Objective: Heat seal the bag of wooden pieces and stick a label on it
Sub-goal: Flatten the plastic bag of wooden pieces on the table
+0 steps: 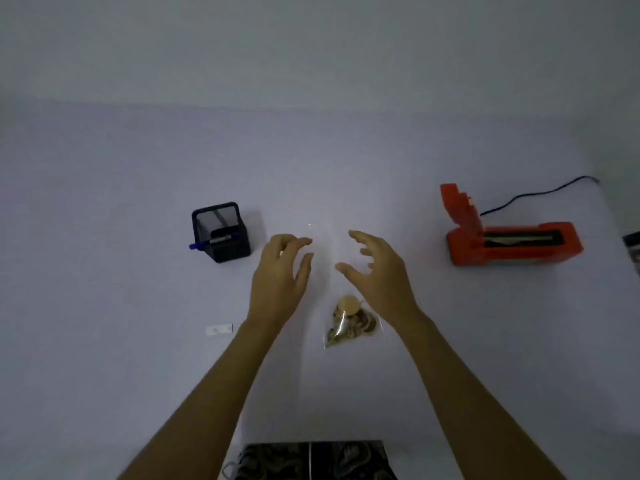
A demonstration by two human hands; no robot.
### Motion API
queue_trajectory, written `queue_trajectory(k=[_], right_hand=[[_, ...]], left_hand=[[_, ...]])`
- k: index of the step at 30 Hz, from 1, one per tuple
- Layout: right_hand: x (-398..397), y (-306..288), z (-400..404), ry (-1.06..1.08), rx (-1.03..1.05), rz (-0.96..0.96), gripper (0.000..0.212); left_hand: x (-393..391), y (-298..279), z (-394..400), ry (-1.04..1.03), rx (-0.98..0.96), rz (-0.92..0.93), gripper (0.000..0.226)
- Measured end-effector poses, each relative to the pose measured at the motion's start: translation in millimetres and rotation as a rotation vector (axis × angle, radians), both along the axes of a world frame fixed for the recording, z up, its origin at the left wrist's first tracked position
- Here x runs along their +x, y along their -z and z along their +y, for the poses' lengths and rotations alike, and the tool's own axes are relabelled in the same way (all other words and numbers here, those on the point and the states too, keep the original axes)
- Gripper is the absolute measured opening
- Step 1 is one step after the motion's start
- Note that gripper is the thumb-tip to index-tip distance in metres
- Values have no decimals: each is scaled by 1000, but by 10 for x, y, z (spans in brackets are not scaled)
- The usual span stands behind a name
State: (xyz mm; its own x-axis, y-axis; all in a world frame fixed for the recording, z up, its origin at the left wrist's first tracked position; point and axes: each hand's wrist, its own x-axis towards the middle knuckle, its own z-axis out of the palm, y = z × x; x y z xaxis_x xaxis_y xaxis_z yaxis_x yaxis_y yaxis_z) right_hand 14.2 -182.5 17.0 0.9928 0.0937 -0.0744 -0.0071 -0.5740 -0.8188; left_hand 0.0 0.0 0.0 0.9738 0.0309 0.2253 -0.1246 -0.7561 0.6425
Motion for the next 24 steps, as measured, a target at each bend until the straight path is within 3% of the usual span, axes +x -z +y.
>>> queue_trajectory(k=[4,9,13,18,22,24], right_hand=[[78,341,-65,-57,-185,74,59],[115,637,-132,-105,-264,173,54],[133,745,-182,-9,-181,194,51],[127,722,-219,134,-37,304,73],[88,712,-271,204,93,392,90],[108,704,-322,214,150,417,89]], left_hand=[[37,380,-97,33,108,124,33],[20,676,-180,35,160,190,38],[-2,828,-266,81,230,215,41],[25,1017,-311,147,315,191,38],[-21,974,-334,166,284,151,40],[-58,888,-351,89,222,172,44]])
